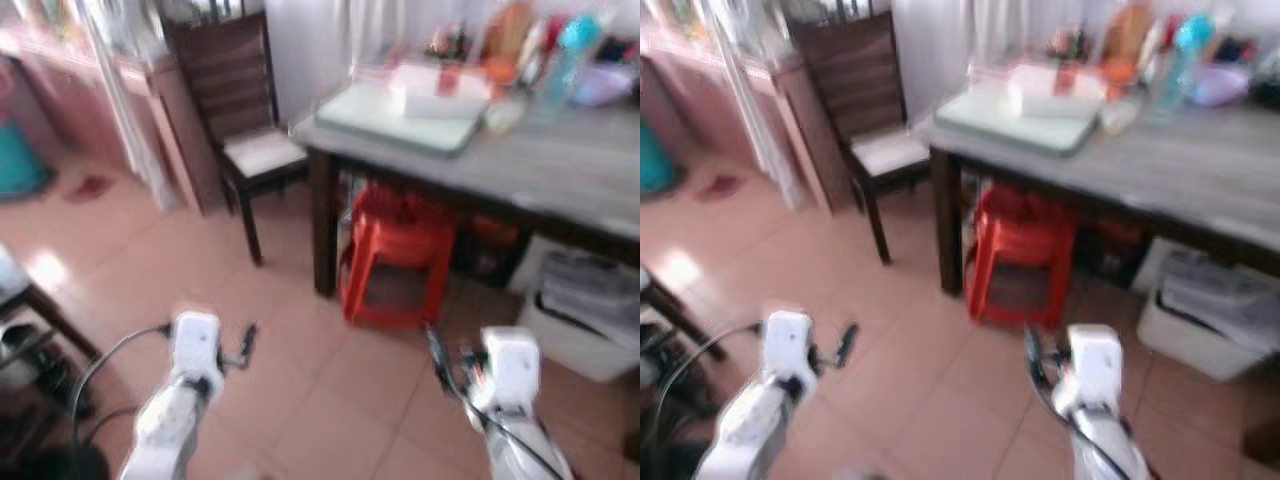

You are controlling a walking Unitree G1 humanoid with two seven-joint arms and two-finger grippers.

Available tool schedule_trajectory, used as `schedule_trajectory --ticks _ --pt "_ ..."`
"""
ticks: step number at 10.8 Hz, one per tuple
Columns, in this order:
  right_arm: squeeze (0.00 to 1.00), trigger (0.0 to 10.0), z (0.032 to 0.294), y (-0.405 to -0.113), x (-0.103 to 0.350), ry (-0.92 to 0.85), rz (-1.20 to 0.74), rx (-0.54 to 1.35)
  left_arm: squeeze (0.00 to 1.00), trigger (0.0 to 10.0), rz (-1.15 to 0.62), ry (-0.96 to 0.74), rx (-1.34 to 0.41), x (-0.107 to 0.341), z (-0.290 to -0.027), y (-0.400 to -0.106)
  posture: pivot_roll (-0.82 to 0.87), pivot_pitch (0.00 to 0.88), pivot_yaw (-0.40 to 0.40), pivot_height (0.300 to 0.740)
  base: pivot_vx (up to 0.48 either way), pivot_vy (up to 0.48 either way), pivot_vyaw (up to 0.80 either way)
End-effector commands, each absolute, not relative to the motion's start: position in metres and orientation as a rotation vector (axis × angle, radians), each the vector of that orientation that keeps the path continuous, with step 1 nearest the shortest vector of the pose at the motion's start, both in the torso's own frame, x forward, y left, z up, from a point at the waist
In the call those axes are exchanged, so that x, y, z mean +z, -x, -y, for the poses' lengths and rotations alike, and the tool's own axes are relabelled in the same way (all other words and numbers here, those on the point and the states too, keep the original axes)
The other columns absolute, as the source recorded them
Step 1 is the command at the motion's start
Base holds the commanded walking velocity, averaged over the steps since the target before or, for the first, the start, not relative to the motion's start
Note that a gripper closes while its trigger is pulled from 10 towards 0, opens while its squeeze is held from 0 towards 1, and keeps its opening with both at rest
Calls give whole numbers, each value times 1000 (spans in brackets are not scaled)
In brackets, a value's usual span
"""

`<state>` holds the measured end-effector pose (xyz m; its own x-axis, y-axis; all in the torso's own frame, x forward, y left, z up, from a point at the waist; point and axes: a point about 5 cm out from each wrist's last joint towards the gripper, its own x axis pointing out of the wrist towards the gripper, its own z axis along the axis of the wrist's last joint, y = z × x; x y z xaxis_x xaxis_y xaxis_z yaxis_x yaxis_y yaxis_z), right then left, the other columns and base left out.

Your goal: Setting the table

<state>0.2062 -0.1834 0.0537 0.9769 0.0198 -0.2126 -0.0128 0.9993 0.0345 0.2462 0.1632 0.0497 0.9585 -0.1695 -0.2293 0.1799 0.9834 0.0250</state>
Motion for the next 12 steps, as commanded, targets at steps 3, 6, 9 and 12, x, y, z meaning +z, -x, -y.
schedule_trajectory --ticks 3,6,9,12 --pt "0 10000 180 -209 57 -41 -196 18 0 10000 -192 -30 -234 60 -166 -250 24 34 32 740 0 0 0" --pt "0 10000 182 -208 57 -39 -197 10 0 10000 -185 -4 -258 63 -162 -252 23 35 31 740 0 -196 0" --pt "0 10000 178 -213 81 5 -85 25 0 10000 -110 24 -284 79 -153 -255 23 35 31 740 0 -480 0" --pt "0 10000 171 -213 104 62 10 37 0 10000 -45 38 -258 92 -151 -257 17 41 24 740 0 -480 0"
